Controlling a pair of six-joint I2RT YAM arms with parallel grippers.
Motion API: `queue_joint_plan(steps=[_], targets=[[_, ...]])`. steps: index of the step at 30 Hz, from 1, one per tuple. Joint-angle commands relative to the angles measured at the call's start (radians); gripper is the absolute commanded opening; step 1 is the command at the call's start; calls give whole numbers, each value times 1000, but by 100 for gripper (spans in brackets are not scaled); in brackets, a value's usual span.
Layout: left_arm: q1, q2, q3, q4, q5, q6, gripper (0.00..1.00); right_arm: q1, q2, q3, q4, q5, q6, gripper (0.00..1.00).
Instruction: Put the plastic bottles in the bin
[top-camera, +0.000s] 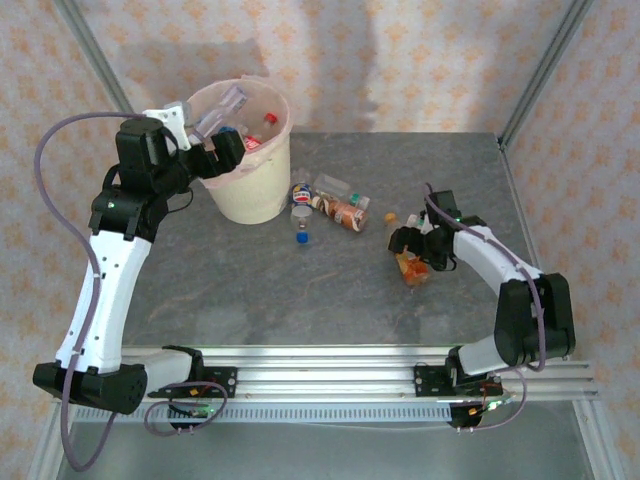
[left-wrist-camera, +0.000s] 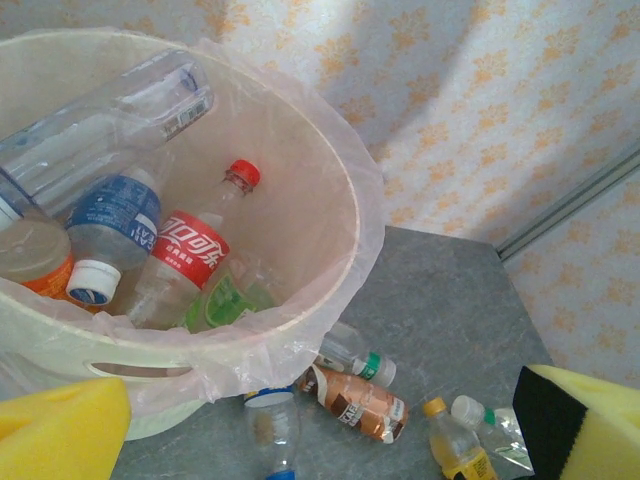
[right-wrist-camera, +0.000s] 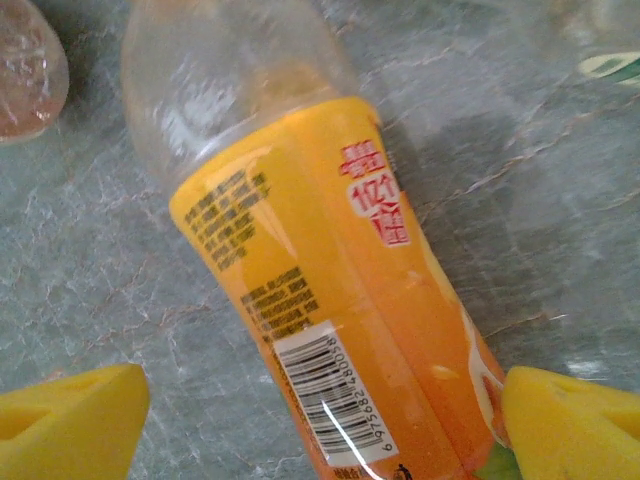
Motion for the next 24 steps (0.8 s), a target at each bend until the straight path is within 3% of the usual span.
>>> queue_joint_plan(steps=[1, 15, 24], targets=[[-7, 0, 5, 36, -8, -13, 100, 35, 27, 0, -41, 42, 10, 91], [-7, 1, -3, 27, -68, -56, 100, 160, 183, 42, -45, 186, 38, 86], [-7, -6, -10, 30, -100, -80, 100, 215, 177, 69, -74, 250, 44, 59]])
